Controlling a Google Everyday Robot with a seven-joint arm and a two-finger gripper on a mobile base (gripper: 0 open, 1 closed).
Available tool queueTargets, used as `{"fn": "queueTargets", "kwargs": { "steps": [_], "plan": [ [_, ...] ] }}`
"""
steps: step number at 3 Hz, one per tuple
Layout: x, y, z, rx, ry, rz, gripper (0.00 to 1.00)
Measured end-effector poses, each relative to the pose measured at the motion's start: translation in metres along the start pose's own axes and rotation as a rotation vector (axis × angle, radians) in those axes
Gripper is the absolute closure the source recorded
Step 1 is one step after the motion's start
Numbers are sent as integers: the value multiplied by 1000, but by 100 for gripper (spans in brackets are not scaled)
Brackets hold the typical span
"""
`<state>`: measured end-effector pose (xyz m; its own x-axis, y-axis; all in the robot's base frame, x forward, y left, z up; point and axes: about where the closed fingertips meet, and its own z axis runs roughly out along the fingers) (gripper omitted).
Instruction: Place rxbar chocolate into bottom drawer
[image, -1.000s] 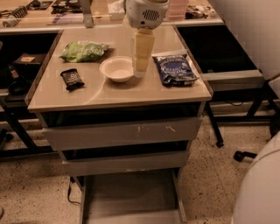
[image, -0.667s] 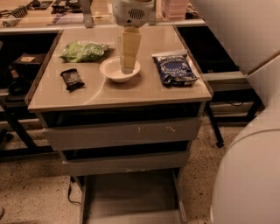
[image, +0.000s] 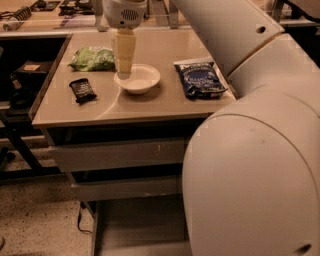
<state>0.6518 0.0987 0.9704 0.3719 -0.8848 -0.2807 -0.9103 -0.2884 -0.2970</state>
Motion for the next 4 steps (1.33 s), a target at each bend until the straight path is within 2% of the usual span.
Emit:
{"fn": "queueTargets", "kwargs": {
  "steps": [2, 4],
  "plan": [
    [-14, -12, 14, 14, -27, -19, 0],
    [-55, -28, 65, -64, -83, -104, 0]
  ]
}}
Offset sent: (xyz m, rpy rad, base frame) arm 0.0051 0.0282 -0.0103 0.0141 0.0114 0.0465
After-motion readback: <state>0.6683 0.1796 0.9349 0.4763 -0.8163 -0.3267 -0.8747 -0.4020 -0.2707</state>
